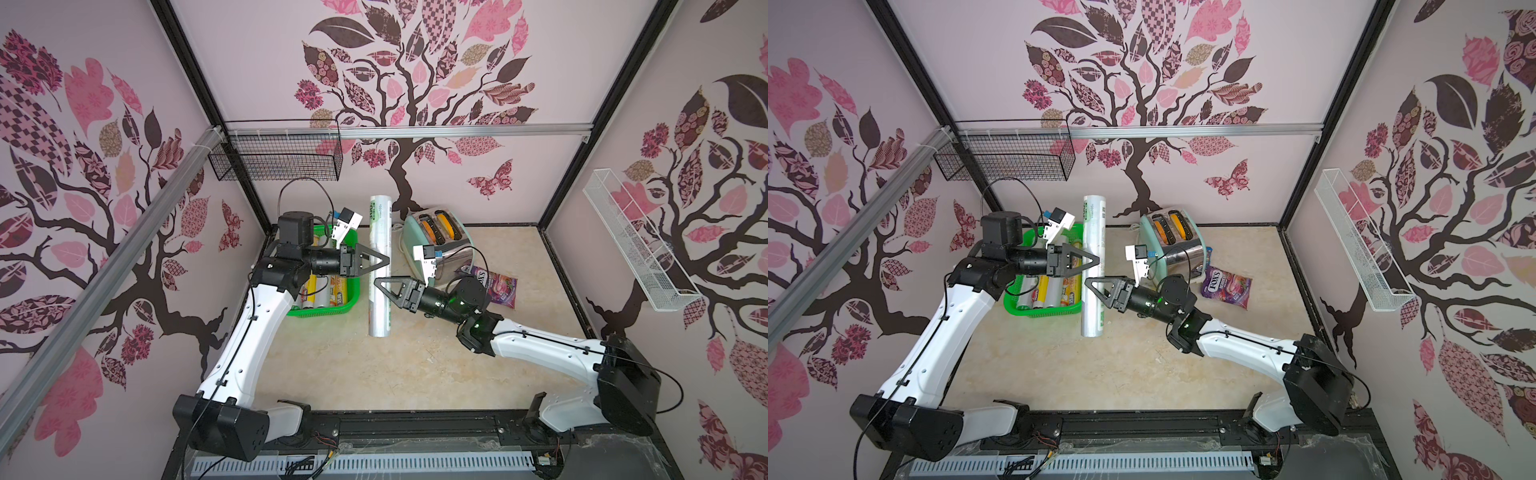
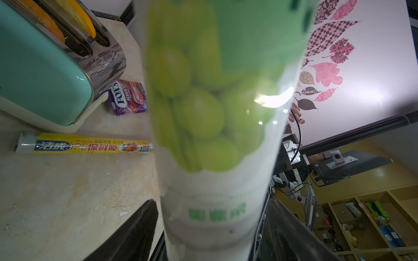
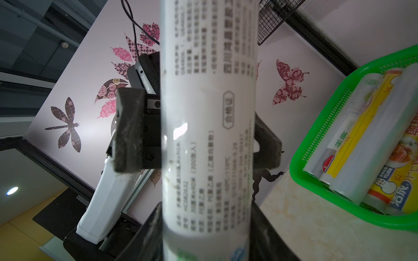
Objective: Put the plastic wrap into the basket
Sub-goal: Pick up the plastic wrap from the center of the board.
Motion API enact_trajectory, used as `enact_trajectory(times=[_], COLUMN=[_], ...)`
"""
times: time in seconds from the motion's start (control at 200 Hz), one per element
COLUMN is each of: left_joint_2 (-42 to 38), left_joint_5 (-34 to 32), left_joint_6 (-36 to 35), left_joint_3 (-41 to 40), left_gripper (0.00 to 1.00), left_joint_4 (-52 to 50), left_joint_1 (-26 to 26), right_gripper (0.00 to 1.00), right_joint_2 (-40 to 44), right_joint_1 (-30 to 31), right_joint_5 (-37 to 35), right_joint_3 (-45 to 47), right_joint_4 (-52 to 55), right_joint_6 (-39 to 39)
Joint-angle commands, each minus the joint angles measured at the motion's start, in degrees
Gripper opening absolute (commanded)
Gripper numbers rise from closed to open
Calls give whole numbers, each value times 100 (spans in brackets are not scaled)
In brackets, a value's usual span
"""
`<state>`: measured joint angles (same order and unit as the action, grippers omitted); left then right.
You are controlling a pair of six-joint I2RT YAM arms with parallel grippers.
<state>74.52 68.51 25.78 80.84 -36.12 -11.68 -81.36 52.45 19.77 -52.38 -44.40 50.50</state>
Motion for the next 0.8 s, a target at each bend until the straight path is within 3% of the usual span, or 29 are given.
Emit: enact_trajectory(times=[0.0,0.125,0.36,0.545,0.795], left_joint_2=[-28,-26,34,126,381], left_joint_5=[58,31,8,-693,-1805], left_joint_6=[41,86,-10,-484,-926], left_joint_3=[-51,-64,-33,327,638], left_gripper=[70,59,49,39,39], left_joint_4=[145,168,70,-571,-1101], left_joint_1=[-19,-18,-22,51,121], right_gripper=[38,38,40,62,89], right_joint_2=[33,-87,-376,-466,-71], right_joint_1=[38,38,38,34,-6], right_joint_5=[40,48,97,115,143], right_joint_3=[-427,-451,-615,-608,-539], right_joint_4=[-789,-844,-908,-635,838], right_joint_6=[78,114,240,260,-340])
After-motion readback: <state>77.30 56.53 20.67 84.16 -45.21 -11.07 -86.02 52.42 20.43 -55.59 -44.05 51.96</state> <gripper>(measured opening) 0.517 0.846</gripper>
